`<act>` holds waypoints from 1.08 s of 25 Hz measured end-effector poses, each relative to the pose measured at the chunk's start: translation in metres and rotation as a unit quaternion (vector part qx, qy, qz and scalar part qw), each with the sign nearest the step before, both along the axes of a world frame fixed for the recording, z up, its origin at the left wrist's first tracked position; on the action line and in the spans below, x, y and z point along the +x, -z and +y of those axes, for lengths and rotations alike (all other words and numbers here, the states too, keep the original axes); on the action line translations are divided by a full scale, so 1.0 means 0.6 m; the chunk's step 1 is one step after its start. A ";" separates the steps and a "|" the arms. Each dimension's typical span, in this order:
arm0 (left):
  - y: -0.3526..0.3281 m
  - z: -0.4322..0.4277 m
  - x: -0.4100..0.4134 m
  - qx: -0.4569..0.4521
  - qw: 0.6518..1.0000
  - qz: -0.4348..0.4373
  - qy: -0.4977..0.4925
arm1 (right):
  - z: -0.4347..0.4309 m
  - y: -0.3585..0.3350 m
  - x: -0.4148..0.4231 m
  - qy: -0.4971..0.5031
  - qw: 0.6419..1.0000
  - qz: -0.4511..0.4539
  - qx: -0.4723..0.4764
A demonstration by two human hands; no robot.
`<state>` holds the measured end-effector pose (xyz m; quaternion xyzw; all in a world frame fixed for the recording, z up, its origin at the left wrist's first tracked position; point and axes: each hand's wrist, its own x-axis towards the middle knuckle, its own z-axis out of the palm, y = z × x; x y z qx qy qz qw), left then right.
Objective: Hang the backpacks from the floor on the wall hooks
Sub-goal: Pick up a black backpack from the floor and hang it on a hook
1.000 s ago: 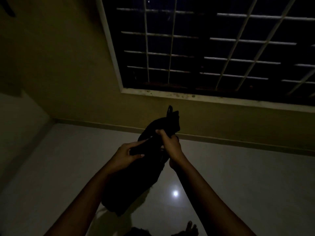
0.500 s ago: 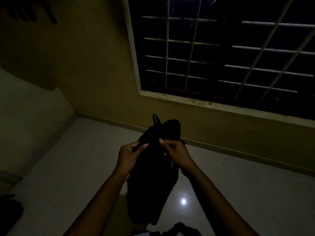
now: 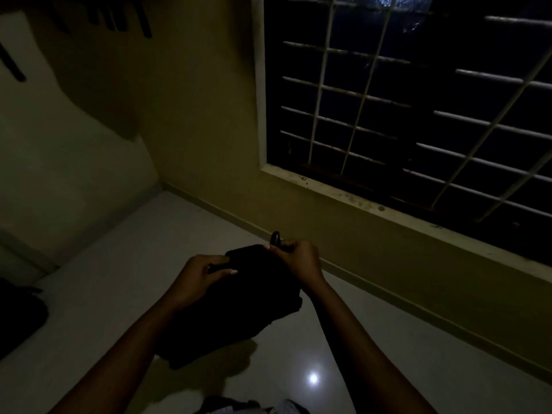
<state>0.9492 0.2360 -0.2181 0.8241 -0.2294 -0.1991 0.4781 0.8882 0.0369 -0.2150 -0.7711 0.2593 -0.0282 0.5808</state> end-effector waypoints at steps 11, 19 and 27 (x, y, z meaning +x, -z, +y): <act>0.010 0.029 -0.039 0.280 0.924 -0.235 -0.115 | 0.081 0.072 0.053 -0.029 0.999 0.020 0.020; 0.020 0.075 0.123 0.061 0.990 0.029 -0.124 | 0.169 0.045 0.196 -0.102 0.995 0.000 0.024; -0.060 0.186 0.364 0.023 0.977 -0.072 -0.197 | 0.275 -0.048 0.419 -0.114 0.982 -0.066 0.135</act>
